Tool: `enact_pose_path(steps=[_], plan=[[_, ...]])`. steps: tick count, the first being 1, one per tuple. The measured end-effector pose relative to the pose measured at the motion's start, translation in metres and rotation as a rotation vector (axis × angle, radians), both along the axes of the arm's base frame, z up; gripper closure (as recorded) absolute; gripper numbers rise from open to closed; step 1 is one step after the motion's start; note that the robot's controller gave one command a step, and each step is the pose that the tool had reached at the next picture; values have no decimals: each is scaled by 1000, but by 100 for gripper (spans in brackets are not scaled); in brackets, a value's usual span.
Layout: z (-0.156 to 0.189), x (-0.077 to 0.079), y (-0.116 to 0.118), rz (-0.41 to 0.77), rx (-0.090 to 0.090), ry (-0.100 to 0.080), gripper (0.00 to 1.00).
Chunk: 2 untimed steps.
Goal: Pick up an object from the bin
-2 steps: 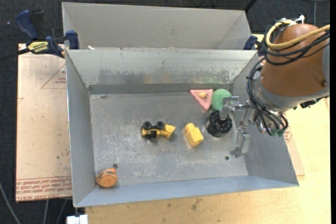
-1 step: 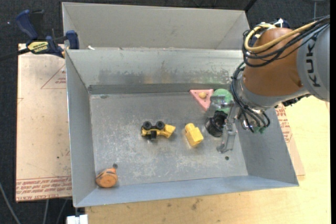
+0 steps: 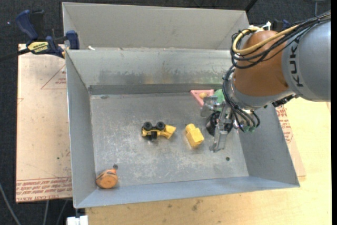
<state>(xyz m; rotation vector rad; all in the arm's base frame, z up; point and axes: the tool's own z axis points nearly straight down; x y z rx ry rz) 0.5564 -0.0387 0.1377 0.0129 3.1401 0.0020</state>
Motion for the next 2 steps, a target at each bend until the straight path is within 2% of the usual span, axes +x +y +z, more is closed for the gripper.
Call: enact_pose_path(steps=[1,2], plan=[[-12,-2,28,119,-1,0,0],[-49,15,67,126,0,-5,0]])
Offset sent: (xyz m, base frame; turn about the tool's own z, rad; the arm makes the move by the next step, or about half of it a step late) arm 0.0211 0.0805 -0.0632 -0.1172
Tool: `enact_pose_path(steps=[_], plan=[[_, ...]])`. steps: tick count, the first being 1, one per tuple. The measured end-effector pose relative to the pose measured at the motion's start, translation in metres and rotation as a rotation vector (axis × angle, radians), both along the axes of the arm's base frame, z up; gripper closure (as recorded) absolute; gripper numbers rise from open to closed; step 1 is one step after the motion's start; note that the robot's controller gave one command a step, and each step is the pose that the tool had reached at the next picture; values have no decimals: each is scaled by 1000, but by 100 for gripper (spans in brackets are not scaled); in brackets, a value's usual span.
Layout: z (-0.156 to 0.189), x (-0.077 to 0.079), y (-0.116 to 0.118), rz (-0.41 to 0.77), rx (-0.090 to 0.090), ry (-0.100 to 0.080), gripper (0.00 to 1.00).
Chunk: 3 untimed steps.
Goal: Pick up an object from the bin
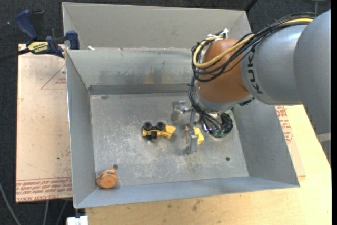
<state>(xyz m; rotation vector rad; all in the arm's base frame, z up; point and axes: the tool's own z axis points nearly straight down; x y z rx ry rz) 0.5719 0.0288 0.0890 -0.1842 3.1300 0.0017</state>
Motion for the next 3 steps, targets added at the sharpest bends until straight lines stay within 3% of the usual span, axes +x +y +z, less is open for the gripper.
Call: enact_pose_path(steps=[1,2,3], plan=[[-15,-25,12,22,1,7,0],[-17,8,56,178,-3,6,0],[-1,-70,102,-170,0,7,100]])
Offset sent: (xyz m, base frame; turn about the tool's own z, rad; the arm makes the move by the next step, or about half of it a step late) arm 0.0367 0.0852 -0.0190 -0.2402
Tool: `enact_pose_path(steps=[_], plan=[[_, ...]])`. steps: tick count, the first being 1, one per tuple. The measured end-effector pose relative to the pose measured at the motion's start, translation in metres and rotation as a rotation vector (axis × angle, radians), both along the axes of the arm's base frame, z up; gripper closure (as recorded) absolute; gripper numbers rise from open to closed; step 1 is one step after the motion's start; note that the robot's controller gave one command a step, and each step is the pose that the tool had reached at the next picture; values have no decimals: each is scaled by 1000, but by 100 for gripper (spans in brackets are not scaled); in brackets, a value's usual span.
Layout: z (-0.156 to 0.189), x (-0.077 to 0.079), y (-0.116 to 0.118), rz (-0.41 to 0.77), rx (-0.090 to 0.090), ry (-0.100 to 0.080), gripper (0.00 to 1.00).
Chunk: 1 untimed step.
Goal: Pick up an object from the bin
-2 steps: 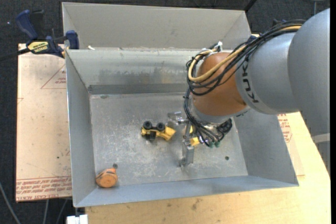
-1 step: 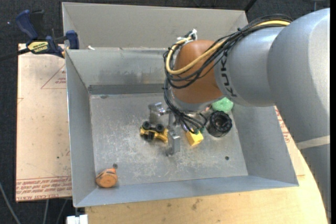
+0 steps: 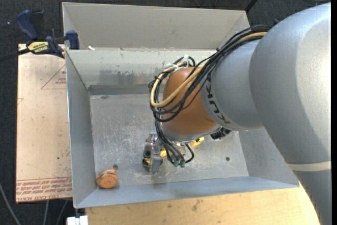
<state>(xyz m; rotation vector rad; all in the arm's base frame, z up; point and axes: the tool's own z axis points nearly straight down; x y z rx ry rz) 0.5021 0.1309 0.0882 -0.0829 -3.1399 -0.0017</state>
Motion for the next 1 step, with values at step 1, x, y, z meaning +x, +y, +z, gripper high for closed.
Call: enact_pose_path(steps=[1], plan=[[0,0,0,1,0,0,100]])
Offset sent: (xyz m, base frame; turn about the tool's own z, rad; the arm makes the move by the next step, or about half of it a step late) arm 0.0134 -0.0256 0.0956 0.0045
